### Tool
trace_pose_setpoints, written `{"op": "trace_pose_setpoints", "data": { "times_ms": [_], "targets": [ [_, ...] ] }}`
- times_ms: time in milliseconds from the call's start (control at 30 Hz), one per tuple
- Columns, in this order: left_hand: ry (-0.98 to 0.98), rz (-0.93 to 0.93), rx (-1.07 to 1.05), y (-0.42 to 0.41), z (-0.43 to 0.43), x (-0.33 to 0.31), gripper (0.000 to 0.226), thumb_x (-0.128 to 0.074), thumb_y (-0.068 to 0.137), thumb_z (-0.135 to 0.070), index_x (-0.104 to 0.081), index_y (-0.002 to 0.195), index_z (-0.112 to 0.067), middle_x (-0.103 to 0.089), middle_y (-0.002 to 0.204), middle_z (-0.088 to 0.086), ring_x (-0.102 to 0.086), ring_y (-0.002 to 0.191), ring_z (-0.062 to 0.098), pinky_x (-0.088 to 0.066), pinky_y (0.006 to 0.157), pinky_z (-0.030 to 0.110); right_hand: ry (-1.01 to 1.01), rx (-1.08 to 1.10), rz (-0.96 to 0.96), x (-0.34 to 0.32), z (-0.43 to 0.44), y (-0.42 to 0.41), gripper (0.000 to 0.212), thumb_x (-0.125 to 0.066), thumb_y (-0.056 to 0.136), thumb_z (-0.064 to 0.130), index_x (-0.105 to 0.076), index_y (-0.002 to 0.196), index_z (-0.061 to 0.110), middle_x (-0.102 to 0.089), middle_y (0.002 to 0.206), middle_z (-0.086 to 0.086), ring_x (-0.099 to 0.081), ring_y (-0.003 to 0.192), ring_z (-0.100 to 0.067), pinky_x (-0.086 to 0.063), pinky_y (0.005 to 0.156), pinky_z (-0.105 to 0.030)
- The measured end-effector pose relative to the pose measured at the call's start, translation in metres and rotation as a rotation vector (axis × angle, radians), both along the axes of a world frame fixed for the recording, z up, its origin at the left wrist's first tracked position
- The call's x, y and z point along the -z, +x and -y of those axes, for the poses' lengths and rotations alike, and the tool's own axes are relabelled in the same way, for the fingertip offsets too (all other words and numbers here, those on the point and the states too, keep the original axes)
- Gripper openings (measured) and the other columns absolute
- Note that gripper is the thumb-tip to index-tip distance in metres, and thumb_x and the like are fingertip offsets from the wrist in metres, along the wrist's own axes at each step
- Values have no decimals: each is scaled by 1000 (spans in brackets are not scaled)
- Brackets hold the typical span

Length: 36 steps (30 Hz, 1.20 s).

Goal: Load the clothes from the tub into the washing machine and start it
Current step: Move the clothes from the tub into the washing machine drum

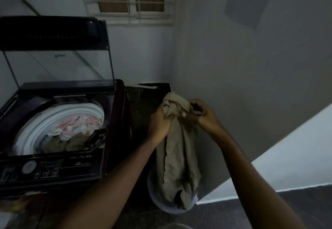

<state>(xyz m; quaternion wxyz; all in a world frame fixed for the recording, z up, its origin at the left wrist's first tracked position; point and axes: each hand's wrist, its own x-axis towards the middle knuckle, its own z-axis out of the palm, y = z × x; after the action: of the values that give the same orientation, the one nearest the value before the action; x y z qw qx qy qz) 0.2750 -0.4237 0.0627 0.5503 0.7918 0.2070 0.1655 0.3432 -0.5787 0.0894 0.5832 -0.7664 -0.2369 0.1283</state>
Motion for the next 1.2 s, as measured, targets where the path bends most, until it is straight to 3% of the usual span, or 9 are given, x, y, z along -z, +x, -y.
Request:
{"op": "trace_pose_setpoints", "data": {
  "times_ms": [133,200,300,400,600,833,933,1033,1200],
  "targets": [
    [-359,166,-80,11,6,-36,33,-72,86,-23,-67,116,-10,-70,113,3,-67,102,18,-54,93,38,-100,-12,-93,42,30,-23,87,-90,62,27,-35,129,38,-42,122,34,-45,106,19,-45,84,-8],
    [-563,240,-53,14,6,-52,28,-72,86,-18,-69,112,-9,-73,107,6,-70,98,21,-56,89,37,-147,-39,-134,74,22,-32,96,-92,57,37,-35,135,34,-45,130,25,-48,116,8,-47,95,-21],
    [-677,281,-85,15,-5,-56,29,-72,86,-15,-68,113,-6,-72,109,9,-69,100,25,-56,87,37,-259,39,-43,112,12,-26,66,-79,66,56,-58,120,24,-65,118,3,-61,107,-11,-53,90,-38],
    [-389,190,-286,6,-32,-44,38,-71,84,-22,-64,118,-9,-69,114,9,-66,105,27,-53,92,36,-331,100,54,105,15,-12,25,-67,81,26,-71,100,10,-73,99,-7,-64,91,-11,-50,73,-27],
    [478,-231,-229,-30,-49,-9,57,-60,90,-21,-37,142,-14,-51,136,16,-55,115,42,-47,92,47,-219,157,183,41,27,6,21,-53,75,30,-73,81,24,-70,77,9,-61,71,-2,-46,61,-24],
    [267,-210,443,-34,-25,8,120,-75,69,-60,7,153,-34,1,162,-9,-9,148,15,-22,119,46,-286,133,353,-20,-24,7,43,-48,62,21,-76,94,13,-75,90,-4,-67,82,-16,-50,69,-25],
    [226,-95,171,-33,-6,4,120,-82,53,-68,-18,148,-32,-33,152,0,-38,137,17,-41,108,43,-244,8,315,-30,-42,-4,40,-51,63,17,-76,94,13,-74,88,-3,-69,81,-18,-54,69,-31],
    [205,-128,-121,-29,0,-10,80,-77,69,-54,-38,131,-23,-56,129,5,-57,116,29,-50,90,42,-104,-128,84,-36,-48,-12,45,-61,72,8,-67,117,6,-70,111,-9,-67,101,-23,-56,86,-37],
    [88,-45,-249,-18,-8,-27,58,-75,74,-41,-52,122,-18,-64,118,9,-62,107,31,-53,87,40,-33,-134,62,-19,-18,-36,72,-73,83,18,-36,145,17,-37,144,12,-38,129,0,-33,104,-10]
  ]
}}
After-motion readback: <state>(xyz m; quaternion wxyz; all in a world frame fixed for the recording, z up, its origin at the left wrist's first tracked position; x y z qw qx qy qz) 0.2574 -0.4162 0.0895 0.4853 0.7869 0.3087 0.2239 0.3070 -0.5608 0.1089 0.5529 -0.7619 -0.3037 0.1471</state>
